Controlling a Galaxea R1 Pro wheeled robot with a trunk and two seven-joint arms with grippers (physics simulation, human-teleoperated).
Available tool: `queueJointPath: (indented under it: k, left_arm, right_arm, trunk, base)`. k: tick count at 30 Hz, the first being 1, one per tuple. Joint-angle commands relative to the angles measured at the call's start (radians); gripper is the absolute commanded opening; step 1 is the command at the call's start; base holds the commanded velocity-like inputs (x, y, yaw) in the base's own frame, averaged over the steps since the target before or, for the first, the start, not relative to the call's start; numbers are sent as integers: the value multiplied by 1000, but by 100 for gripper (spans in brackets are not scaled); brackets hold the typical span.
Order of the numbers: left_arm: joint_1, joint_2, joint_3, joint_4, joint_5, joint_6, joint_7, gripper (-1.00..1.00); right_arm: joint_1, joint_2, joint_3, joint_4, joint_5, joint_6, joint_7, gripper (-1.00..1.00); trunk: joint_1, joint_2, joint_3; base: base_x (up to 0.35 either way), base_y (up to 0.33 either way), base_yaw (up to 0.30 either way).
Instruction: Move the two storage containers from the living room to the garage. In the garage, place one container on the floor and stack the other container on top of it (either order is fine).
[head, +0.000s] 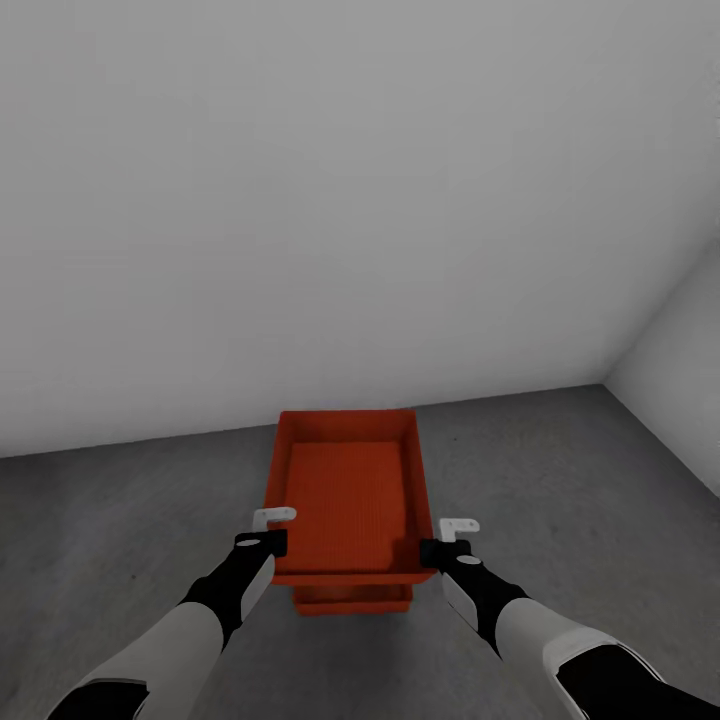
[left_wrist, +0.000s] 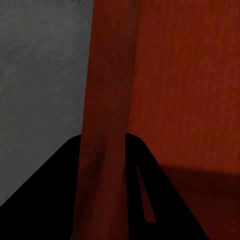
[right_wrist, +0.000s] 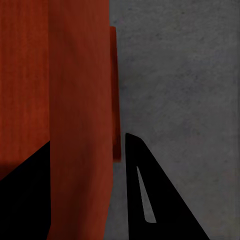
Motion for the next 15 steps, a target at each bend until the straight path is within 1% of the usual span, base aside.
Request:
queueJointPath:
  k: [1, 15]
  left_arm:
    - [-1, 1, 19, -4, -15, 9, 50, -100]
    - [-1, 0, 19, -4, -15, 9, 50, -100]
  right_arm:
    - [-1, -21, -28, 1, -4, -5, -27, -100]
    - [-1, -21, -26, 1, -3, -5, -27, -100]
  trunk:
    - [0, -1, -1]
    - [0, -1, -1]
  base:
    - [0, 0, -17]
    - [0, 0, -2]
